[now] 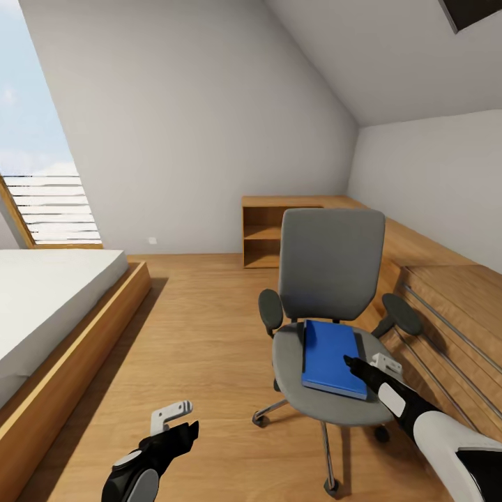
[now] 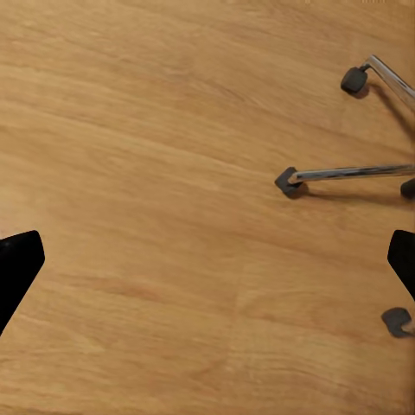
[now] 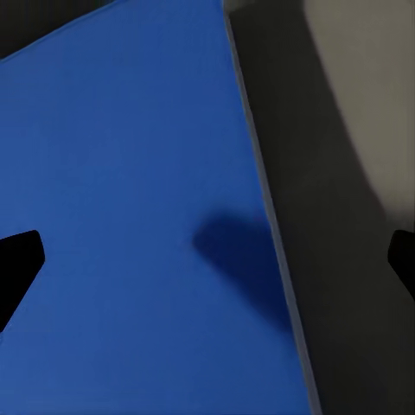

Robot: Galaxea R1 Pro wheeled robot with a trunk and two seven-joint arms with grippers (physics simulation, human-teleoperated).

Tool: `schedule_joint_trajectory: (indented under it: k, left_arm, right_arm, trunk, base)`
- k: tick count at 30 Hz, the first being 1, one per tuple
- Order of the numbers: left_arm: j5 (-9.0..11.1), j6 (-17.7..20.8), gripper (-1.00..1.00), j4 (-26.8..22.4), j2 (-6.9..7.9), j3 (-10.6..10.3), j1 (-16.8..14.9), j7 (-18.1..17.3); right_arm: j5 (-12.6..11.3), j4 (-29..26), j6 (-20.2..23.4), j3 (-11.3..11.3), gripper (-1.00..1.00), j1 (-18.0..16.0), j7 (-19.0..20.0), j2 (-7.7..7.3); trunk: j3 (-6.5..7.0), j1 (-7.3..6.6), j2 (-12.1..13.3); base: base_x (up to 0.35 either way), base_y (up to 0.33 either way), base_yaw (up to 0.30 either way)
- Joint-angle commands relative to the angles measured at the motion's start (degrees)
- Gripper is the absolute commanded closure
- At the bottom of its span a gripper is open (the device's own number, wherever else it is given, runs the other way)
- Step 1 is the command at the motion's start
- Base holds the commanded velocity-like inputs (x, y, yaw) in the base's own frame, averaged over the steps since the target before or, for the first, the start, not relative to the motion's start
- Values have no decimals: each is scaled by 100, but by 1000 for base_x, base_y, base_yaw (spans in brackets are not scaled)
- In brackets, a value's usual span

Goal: In the bedroom, organize the workspace by keeping the computer under the desk, ensuring the monitor is on the desk, placing the keyboard on the desk next to the monitor, placing the mouse on the desk next to the keyboard, moving the folder from the swivel chair onto the desk next to the mouse, stacking the notebook on top of the folder with the pen on top of the notebook, and positioning the swivel chair next to the desk.

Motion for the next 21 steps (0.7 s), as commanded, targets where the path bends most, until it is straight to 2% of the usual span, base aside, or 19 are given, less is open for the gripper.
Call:
schedule_joint_trajectory:
  k: [1,16,21]
  left_arm:
    - [60,7,-100,-7,0,-5,-4,58]
    - [67,7,-100,15,1,-4,-4,66]
    - [68,7,-100,73,0,-4,-4,67]
  right_arm:
    - [-48,9,-18,24,-100,-5,24,-2]
    - [-48,6,-19,24,-100,-5,24,-3]
    - [-48,-9,-19,24,-100,-5,24,-3]
  trunk:
    - [-6,1,-2]
    - [-6,1,-2]
    - [-6,1,-2]
  base:
    - [189,0,0]
    - [160,0,0]
    - [56,0,0]
